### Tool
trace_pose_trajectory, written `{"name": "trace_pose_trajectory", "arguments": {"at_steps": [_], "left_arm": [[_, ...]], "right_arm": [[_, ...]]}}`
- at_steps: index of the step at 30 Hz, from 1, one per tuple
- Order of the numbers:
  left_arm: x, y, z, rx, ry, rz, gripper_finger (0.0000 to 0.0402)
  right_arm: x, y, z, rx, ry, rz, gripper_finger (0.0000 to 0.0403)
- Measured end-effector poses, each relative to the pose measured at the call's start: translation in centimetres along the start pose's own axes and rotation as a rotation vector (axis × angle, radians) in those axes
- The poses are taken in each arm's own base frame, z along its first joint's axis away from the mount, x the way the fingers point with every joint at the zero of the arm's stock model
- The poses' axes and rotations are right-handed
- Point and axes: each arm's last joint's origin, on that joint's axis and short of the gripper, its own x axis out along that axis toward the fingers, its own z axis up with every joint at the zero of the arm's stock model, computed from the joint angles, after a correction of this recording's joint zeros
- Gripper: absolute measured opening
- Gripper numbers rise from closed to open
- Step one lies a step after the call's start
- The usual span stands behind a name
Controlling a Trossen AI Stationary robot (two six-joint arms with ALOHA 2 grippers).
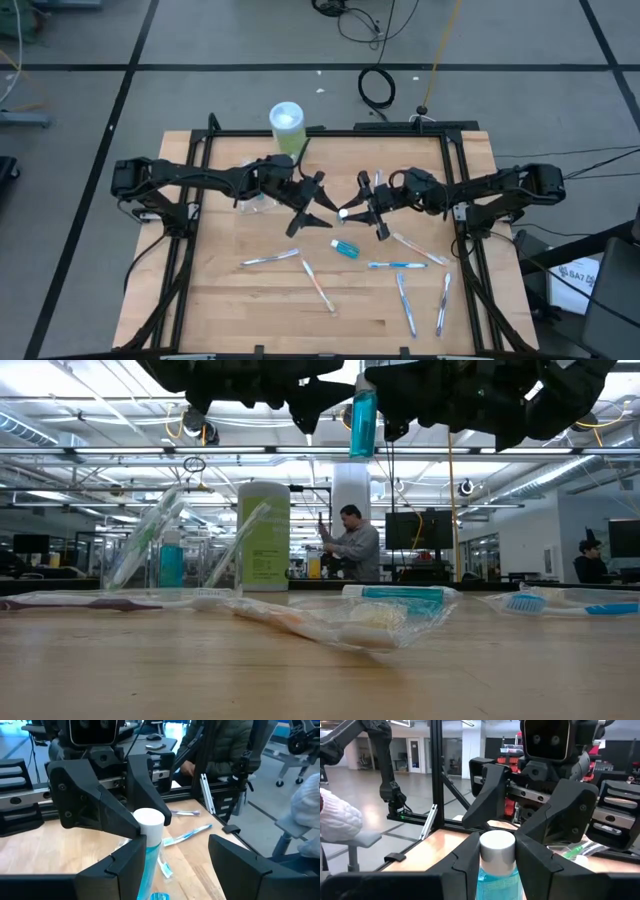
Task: Pick & Place toothbrushing station
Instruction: Put the top blue mouthwash into the transparent organizer
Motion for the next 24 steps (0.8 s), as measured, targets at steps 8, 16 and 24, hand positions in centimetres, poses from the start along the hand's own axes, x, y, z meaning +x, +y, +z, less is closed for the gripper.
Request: {"name": "trace_pose_trajectory", "arguments": {"at_steps": [8,16,24], "left_arm": [[-0.2,0.0,0.1,-0.046,0.005,0.008,0.0225],[-2.8,-1.1,1.5,-0.081,0.06,0.092,0.0225],[-1.5,-0.2,-0.1,-0.169,0.124,0.221,0.0225]], "right_arm": [[-0.2,-0.3,-0.2,-0.004,0.027,-0.012,0.0102],[-0.7,-1.3,-0.4,0.01,0.047,-0.047,0.0102],[-0.6,-1.1,0.2,-0.04,-0.001,0.026,0.0102]]}}
